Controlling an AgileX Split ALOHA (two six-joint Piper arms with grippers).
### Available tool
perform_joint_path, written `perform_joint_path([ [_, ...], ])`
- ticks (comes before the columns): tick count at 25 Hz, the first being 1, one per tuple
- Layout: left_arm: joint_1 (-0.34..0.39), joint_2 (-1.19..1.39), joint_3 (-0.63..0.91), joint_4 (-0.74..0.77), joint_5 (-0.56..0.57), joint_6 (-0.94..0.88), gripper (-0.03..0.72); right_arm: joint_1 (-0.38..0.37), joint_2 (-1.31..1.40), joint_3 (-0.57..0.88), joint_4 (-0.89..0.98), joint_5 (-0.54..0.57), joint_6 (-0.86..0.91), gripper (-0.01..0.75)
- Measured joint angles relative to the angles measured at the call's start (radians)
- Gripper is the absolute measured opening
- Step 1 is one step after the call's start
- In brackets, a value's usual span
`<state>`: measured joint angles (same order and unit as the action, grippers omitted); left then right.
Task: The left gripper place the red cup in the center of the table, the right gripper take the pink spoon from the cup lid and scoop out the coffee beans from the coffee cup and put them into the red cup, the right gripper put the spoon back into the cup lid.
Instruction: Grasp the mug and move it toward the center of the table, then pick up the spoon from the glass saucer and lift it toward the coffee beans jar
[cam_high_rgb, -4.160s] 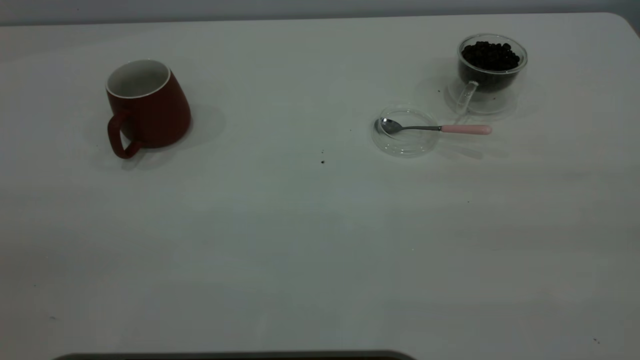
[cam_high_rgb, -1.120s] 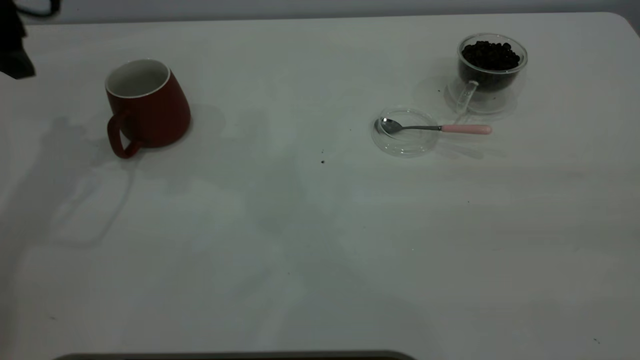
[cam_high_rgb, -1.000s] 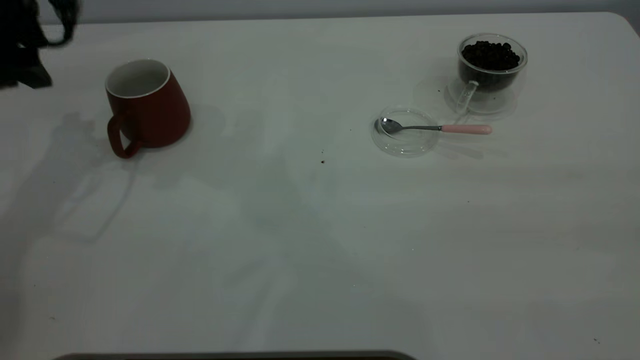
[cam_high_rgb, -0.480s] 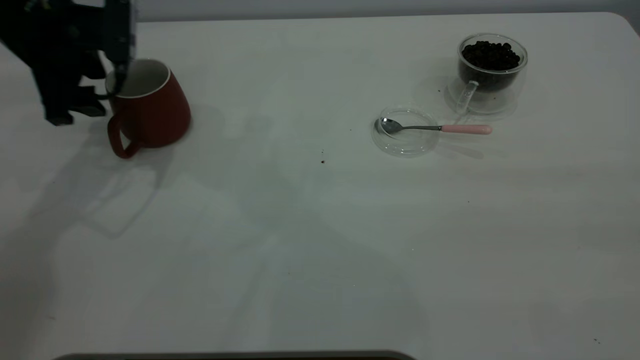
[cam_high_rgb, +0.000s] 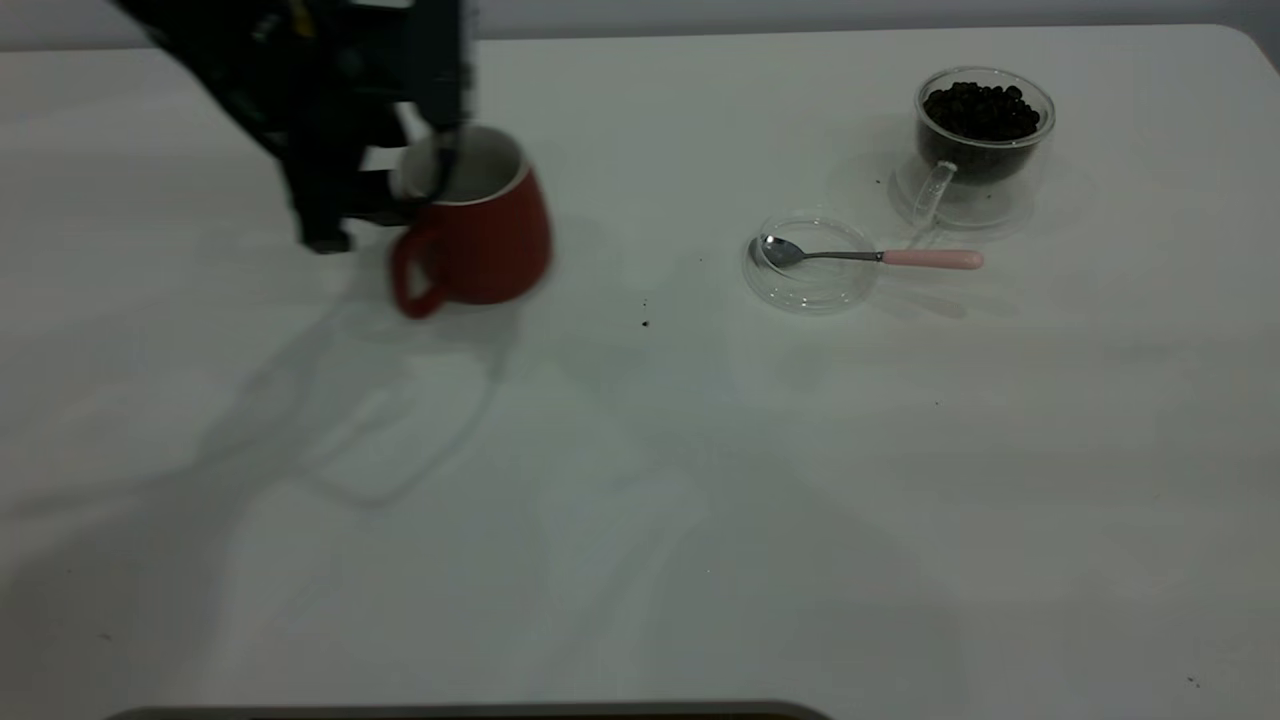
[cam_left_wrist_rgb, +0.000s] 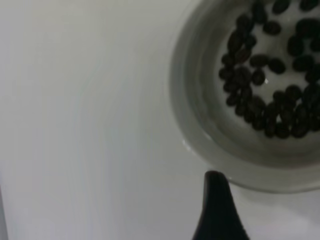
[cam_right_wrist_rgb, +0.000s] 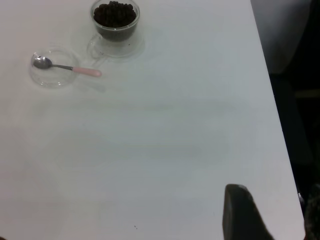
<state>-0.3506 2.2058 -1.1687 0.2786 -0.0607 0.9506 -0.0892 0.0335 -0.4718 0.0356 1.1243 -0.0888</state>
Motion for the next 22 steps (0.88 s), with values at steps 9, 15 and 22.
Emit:
perform_joint_path([
  [9,-0.1,-0.002,0.0,0.0,-0.08,-0.252,0.569,0.0,0.0,0.0,0.0,0.0,0.0,0.343],
  [15,-0.099,-0.156,0.0,0.0,0.061,-0.411,0.569,0.0,0.0,0.0,0.0,0.0,0.0,0.343],
  [22,-0.099,-0.497,0.0,0.0,0.43,-0.604,0.569,0.0,0.0,0.0,0.0,0.0,0.0,0.343],
])
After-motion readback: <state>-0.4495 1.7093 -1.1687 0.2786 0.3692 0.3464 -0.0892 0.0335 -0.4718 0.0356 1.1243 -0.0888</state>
